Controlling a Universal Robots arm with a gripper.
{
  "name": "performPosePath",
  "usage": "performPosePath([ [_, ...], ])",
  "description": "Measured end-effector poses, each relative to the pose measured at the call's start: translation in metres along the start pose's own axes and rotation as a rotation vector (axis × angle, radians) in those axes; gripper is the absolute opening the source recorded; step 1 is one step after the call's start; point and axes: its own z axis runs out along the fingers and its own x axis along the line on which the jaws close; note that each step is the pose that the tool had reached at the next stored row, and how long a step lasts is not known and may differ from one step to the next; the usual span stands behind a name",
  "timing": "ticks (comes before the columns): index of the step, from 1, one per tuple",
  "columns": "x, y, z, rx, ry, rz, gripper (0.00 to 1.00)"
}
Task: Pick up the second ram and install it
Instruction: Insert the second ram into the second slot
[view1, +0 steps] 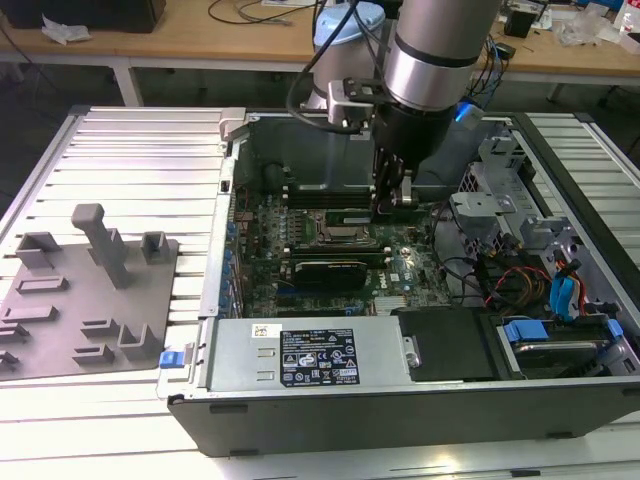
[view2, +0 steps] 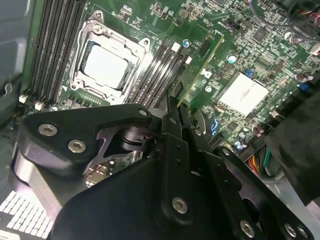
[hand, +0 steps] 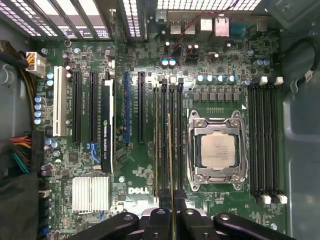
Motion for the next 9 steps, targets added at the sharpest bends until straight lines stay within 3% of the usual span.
performPosePath([
  [7, -0.0001, -0.0008, 0.0145, 0.0, 0.0, 0.0, 0.13],
  [9, -0.0002, -0.0012, 0.0218, 0.0, 0.0, 0.0, 0.13],
])
